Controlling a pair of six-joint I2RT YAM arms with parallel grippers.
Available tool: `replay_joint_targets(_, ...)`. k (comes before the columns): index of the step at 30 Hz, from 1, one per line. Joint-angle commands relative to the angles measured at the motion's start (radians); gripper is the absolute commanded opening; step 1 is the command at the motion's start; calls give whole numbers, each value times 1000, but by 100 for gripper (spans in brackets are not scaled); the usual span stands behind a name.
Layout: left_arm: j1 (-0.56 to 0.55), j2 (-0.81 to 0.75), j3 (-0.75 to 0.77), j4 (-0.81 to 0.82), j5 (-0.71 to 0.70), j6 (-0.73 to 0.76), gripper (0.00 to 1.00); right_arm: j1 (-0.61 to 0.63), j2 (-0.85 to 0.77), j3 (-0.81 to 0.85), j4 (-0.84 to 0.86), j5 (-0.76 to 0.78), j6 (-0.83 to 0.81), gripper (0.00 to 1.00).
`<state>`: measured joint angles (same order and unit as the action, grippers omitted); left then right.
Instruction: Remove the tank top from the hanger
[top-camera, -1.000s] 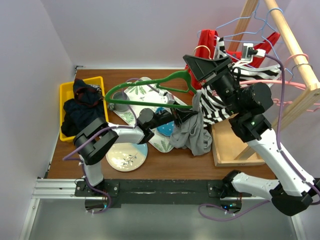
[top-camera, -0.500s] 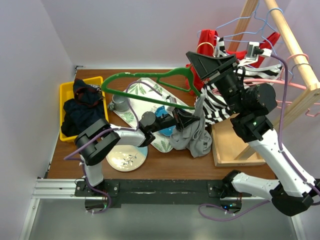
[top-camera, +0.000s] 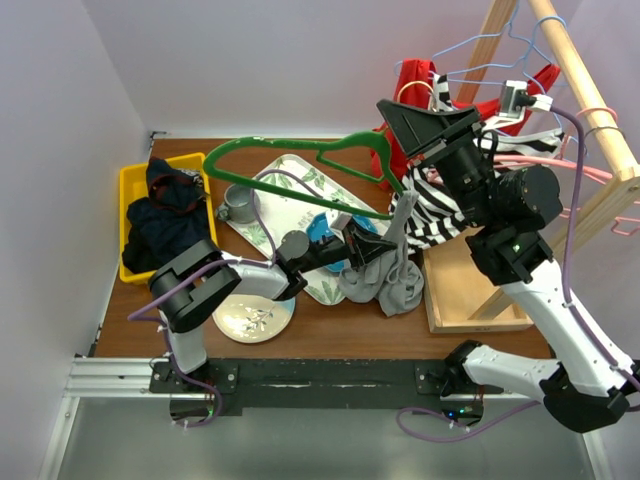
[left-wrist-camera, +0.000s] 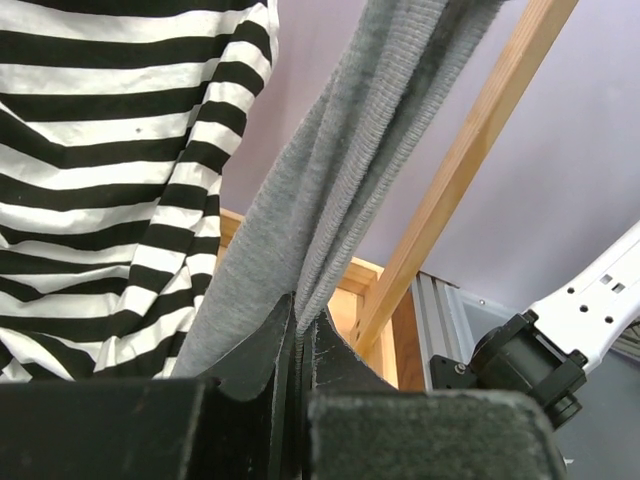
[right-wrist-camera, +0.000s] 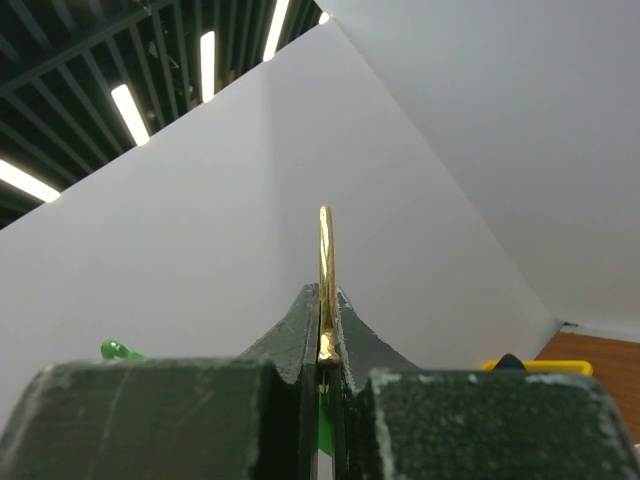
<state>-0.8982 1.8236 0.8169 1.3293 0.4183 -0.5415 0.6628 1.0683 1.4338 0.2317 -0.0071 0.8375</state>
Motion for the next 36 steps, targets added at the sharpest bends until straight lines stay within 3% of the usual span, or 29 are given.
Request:
replay_joint_targets(1,-10,0,11,143,-6,-26,0,6,-57,19,63,44,14,0)
replay_joint_targets(10,-18,19,33,116,-30,-17,0,6,-59,33,110,-11,107,0)
replay_joint_targets(17,-30,68,114,76,-38,-28,0,6,-107,14,64,68,86,0)
replay_joint_targets(22,-31,-4,35,58,-50,-14,0,6,-87,65,-37,64,-1,0)
replay_joint_targets(25,-34,-122,-83,5,-65,9,0,6,-87,51,-60,26,-63,0)
replay_joint_targets(28,-39,-341,-223,-50,-124,26,0,6,-103,33,-63,29,-98,0)
replay_joint_targets(31,-42,-554,-263,-244,-203,84,0,6,-113,36,-74,39,-130,0)
replay_joint_targets(36,-41,-789,-164,-689,-414,159,0,4,-108,76,-146,59,-196,0)
